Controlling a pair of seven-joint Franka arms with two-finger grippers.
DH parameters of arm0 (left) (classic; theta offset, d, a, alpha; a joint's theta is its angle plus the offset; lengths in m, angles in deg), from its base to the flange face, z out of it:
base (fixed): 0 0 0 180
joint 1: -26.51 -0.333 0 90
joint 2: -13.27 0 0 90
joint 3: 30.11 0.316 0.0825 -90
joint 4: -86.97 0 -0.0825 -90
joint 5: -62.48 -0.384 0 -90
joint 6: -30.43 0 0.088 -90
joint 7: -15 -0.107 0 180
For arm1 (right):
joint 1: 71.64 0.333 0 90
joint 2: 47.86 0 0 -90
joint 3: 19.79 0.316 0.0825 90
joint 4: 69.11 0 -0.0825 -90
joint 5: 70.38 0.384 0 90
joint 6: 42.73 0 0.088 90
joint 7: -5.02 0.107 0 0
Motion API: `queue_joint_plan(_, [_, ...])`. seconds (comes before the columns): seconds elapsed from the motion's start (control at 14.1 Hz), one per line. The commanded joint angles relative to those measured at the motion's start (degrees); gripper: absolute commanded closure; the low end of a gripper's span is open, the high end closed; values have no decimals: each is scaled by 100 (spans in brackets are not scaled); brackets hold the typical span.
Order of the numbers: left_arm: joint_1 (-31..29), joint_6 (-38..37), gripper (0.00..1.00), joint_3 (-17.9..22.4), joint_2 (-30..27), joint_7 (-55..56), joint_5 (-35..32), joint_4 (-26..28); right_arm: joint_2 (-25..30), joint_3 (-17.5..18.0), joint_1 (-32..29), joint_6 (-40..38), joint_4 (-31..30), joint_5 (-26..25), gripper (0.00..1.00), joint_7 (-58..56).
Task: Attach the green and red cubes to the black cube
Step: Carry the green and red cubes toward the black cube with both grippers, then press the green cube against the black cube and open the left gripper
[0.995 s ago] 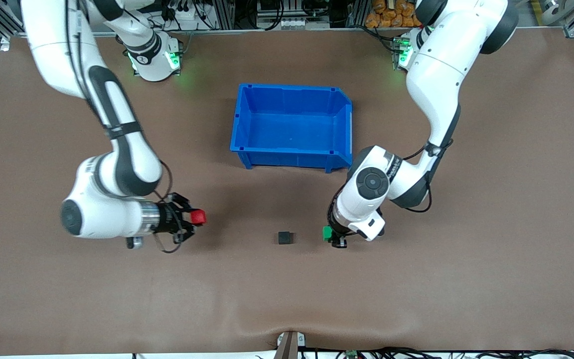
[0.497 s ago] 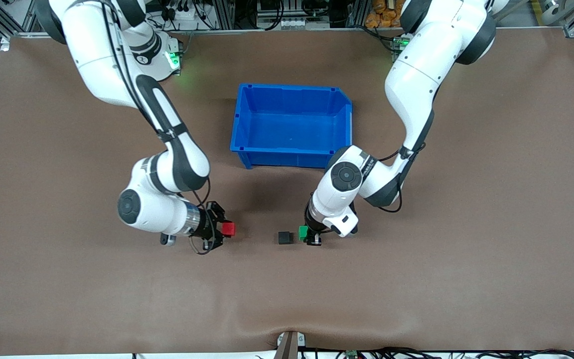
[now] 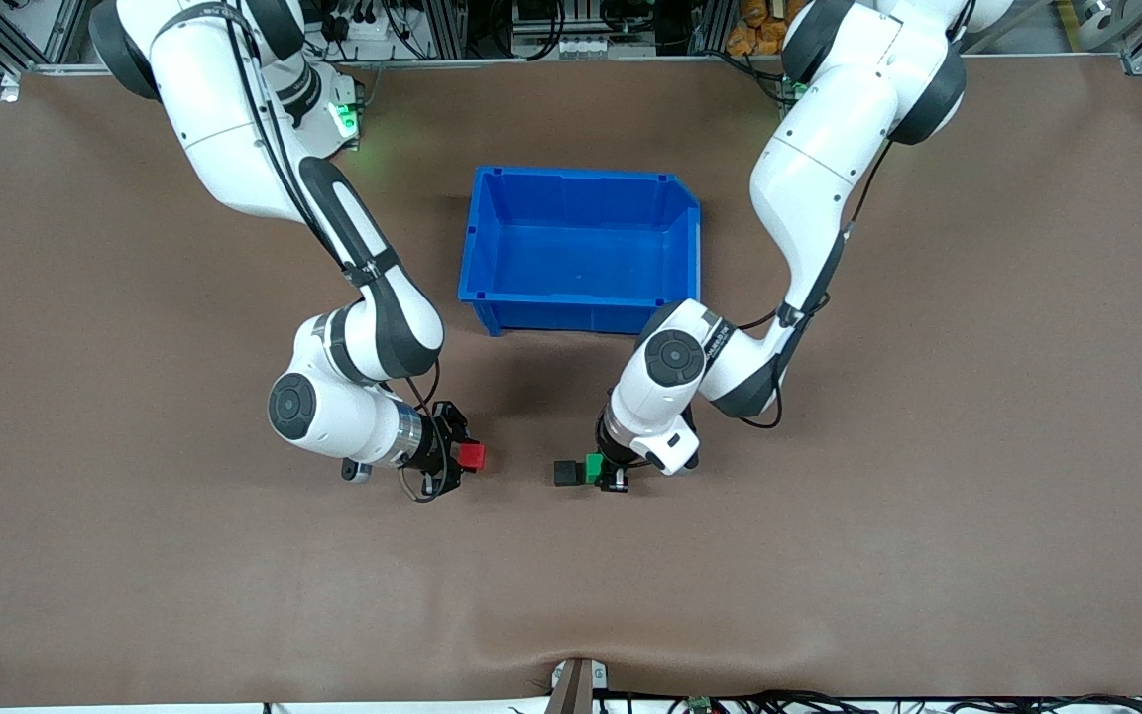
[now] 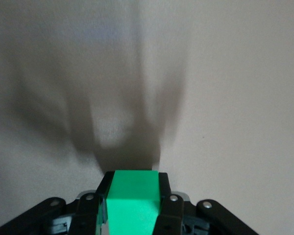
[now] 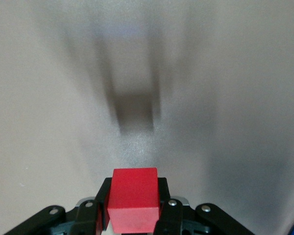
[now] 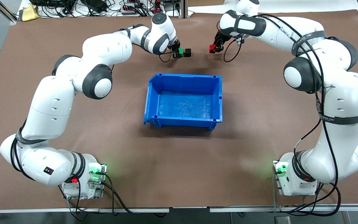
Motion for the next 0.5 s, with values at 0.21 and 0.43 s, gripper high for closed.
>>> queue_joint_plan(0.21, [351,300,60,378,238,75,73,-309,-194,-38,138,206,113,113,100,66])
queue_joint_plan(0.43, [466,363,0,520,273,14,55,-292,-211,-38,147,215,122,113,100,144])
